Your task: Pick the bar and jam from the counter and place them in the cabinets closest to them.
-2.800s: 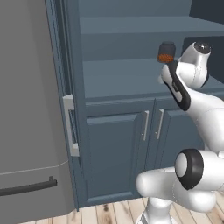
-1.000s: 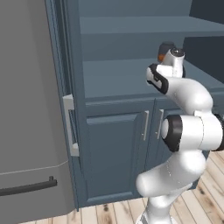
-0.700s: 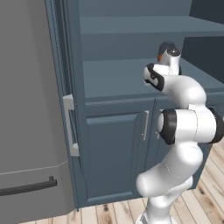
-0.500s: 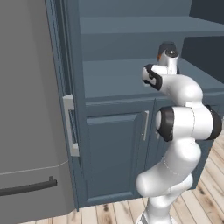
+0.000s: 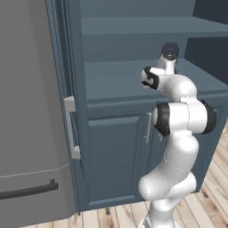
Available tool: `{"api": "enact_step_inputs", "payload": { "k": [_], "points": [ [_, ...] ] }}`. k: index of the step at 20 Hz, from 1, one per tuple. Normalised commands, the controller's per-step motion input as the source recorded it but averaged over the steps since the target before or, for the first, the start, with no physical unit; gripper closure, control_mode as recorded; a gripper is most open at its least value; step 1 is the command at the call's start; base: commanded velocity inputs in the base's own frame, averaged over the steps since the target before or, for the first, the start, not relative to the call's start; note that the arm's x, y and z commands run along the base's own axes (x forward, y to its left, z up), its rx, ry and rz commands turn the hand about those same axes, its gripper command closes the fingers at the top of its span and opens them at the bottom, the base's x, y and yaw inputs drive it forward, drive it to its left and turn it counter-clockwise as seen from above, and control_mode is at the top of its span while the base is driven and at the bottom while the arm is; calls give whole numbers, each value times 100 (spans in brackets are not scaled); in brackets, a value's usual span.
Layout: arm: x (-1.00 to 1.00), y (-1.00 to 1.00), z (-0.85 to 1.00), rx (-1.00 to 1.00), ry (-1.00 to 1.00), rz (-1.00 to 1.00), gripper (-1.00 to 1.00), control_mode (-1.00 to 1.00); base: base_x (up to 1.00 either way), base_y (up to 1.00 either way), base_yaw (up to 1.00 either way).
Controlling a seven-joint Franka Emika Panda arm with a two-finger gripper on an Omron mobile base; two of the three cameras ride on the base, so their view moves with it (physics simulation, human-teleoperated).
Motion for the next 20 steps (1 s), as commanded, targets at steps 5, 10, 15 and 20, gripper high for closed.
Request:
{"api": "enact_step_inputs", "payload": {
  "k": [5,10,15,20],
  "points": [
    [34,0,-13,0,0,0,100,-100,0,0,0],
    [33,0,-6,0,0,0,100,-100,0,0,0],
    [31,0,-3,0,0,0,100,-100,0,0,0],
    [16,0,-5,0,0,0,100,-100,0,0,0]
  ]
}}
